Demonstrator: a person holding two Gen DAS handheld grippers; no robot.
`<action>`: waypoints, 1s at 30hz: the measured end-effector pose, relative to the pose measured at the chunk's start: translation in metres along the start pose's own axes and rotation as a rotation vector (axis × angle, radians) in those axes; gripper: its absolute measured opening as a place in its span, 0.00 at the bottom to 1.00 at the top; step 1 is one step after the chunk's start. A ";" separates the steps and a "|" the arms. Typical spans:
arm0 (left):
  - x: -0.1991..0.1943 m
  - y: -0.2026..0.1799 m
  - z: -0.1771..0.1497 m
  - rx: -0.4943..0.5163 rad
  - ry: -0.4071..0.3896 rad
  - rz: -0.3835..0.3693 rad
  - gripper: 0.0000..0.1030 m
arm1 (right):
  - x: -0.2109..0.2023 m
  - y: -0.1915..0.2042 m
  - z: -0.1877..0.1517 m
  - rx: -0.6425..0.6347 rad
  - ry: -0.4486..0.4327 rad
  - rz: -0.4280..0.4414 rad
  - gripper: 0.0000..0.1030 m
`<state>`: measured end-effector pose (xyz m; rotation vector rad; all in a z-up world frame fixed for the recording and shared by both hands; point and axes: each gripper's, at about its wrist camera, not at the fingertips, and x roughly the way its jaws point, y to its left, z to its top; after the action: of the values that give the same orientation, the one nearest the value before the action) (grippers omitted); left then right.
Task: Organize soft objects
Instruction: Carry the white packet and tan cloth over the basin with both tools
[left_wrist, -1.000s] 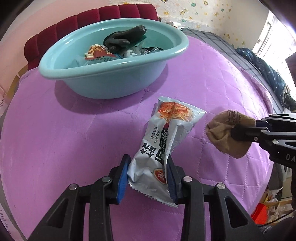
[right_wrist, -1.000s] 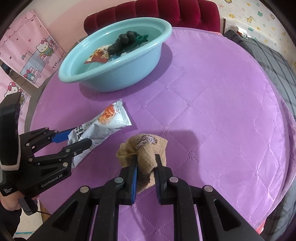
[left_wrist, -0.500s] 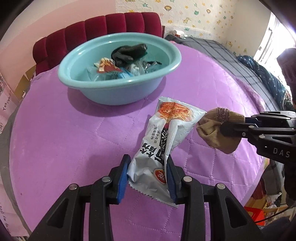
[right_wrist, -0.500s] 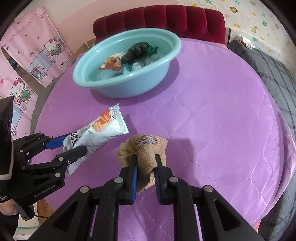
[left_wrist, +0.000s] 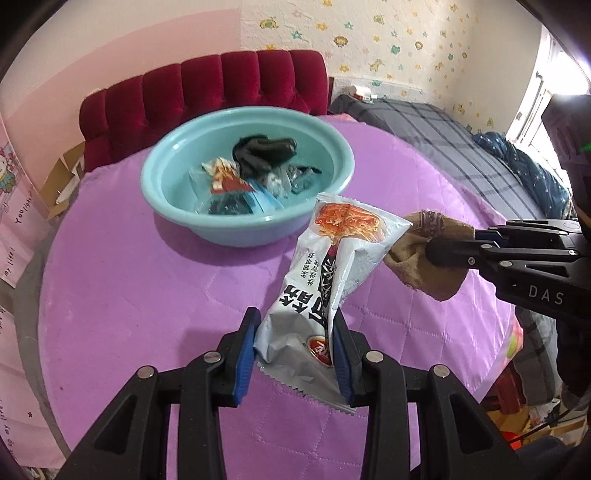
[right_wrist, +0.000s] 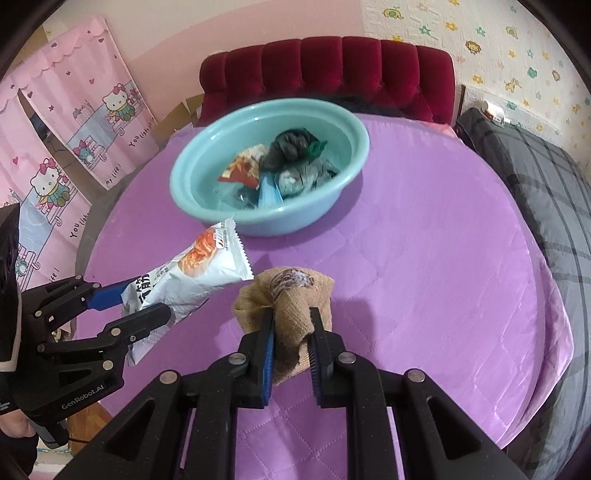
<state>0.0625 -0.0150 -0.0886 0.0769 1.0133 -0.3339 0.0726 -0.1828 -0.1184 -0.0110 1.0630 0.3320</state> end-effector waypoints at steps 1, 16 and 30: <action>-0.002 0.001 0.001 -0.001 -0.004 0.002 0.39 | -0.003 0.001 0.002 -0.005 -0.006 -0.002 0.15; -0.017 0.015 0.033 -0.033 -0.064 0.071 0.39 | -0.025 0.007 0.043 -0.046 -0.062 -0.025 0.15; 0.002 0.045 0.081 -0.064 -0.084 0.101 0.39 | -0.009 0.003 0.101 -0.050 -0.077 -0.048 0.15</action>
<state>0.1438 0.0094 -0.0517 0.0558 0.9330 -0.2111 0.1541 -0.1655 -0.0609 -0.0680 0.9769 0.3133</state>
